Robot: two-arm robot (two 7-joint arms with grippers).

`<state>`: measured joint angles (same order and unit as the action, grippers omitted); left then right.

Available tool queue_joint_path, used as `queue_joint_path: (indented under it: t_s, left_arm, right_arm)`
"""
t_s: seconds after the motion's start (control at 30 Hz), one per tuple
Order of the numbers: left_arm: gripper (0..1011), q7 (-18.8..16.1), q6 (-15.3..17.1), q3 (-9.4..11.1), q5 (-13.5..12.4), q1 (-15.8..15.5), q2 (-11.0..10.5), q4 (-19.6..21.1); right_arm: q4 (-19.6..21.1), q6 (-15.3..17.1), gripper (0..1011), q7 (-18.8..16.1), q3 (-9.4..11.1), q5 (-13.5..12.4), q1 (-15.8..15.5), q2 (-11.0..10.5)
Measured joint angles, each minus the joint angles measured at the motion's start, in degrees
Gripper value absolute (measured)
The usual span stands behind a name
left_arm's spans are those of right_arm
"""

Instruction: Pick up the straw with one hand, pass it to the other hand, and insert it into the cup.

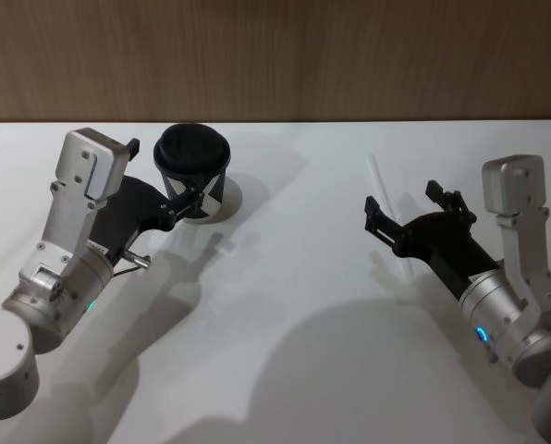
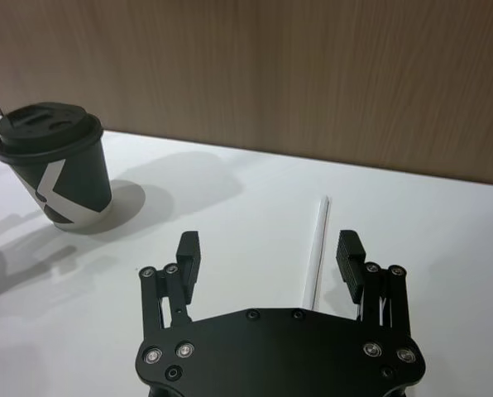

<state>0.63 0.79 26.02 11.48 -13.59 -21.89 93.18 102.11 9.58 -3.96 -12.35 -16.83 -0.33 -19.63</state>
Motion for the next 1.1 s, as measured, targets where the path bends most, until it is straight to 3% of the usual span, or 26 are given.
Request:
queue_joint_path:
  t_s: [0.5, 1.1]
  left_arm:
    - [1002, 0.00, 0.00, 0.00, 0.00, 0.00, 0.00, 0.00]
    - [1002, 0.00, 0.00, 0.00, 0.00, 0.00, 0.00, 0.00]
  right_arm:
    - [-3.17, 5.00, 1001, 0.17, 1.64, -2.30, 1.36, 2.10]
    - [-9.21, 6.12, 1001, -1.42, 2.89, -3.84, 4.15, 3.99]
